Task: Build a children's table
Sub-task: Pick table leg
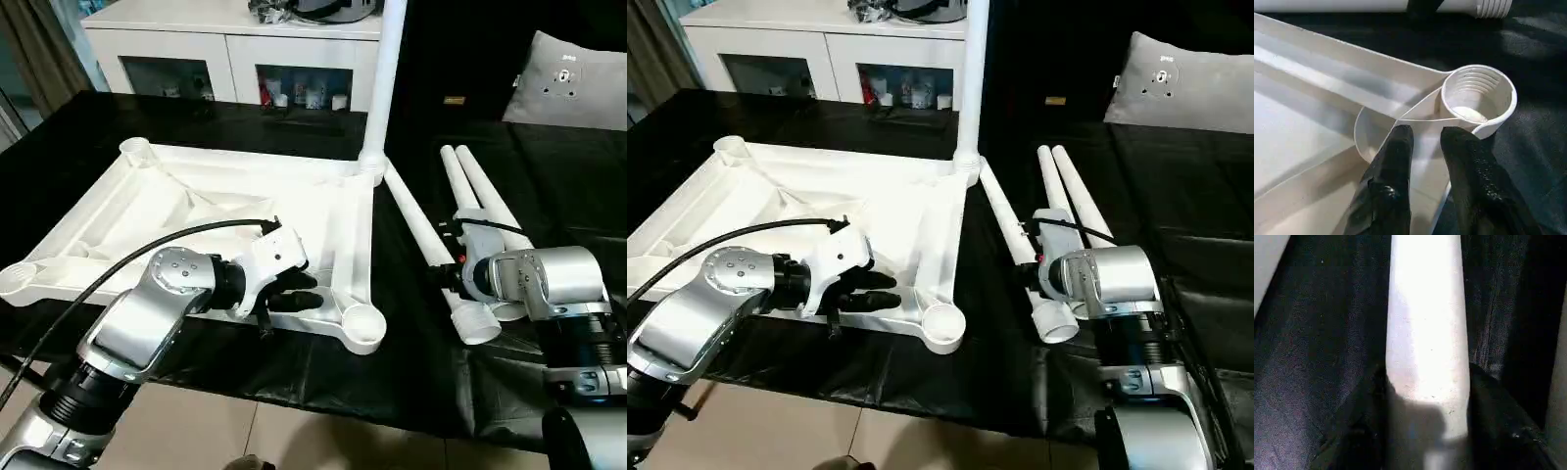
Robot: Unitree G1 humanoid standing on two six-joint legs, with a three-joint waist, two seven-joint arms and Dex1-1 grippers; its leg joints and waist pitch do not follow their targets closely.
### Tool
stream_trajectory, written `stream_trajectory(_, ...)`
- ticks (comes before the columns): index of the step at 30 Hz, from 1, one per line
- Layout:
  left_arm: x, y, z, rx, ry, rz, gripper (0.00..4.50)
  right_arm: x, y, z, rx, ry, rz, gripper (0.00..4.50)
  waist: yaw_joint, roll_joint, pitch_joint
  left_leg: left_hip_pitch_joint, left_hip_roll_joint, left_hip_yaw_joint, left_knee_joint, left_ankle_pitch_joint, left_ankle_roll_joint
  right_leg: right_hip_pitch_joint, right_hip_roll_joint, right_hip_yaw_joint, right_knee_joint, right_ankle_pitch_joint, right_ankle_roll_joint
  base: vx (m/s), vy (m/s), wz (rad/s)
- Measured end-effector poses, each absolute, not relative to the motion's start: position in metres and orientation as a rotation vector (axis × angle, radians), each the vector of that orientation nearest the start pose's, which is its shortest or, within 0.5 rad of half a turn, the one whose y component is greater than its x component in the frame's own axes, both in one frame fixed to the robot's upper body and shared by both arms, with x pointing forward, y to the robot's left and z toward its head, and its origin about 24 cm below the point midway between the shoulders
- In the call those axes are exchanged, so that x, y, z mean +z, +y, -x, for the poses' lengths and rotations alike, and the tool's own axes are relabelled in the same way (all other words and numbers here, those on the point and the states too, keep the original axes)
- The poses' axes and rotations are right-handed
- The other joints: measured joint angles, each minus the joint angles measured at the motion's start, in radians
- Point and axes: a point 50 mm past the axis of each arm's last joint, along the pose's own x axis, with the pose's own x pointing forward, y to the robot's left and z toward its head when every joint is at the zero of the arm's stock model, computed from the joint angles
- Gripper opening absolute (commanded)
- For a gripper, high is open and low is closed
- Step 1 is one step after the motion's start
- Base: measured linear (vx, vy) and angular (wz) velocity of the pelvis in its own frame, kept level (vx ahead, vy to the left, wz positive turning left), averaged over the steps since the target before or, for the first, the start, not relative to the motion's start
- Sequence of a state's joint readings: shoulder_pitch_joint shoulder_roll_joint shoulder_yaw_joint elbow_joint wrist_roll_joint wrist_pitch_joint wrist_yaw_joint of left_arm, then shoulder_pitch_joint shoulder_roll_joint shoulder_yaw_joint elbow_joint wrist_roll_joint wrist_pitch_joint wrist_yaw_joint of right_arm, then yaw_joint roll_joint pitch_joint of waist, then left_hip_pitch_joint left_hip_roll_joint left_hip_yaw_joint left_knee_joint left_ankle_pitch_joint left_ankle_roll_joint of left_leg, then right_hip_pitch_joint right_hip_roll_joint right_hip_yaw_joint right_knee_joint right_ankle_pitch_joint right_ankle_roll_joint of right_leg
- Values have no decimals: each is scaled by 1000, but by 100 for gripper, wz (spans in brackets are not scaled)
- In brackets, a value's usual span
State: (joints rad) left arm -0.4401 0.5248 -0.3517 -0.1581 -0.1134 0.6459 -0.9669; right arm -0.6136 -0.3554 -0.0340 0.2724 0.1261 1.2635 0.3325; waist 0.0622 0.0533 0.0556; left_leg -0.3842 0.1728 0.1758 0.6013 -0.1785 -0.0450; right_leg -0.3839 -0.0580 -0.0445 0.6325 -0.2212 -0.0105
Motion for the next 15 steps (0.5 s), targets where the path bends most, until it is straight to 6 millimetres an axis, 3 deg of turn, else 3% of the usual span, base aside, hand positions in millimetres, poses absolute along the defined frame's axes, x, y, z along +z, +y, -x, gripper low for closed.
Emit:
stream_trajectory(6, 105, 117, -277, -1191, 402, -455, 147, 71, -195, -319, 181, 903, -22, 184, -1, 0, 0, 0, 0, 0, 0, 0, 0, 0, 0, 0, 0, 0, 0, 0, 0, 0)
stream_trajectory(11, 110, 112, -279, -1176, 344, -432, 147, 74, -197, -321, 143, 832, -157, 184, 0, 0, 0, 0, 0, 0, 0, 0, 0, 0, 0, 0, 0, 0, 0, 0, 0, 0)
stream_trajectory(15, 116, 110, -284, -1127, 279, -361, 147, 91, -200, -327, 129, 620, -221, 184, 3, 1, 0, -1, 0, 0, 0, 0, 0, -1, 0, 0, 0, 0, 0, 0, 0, 0)
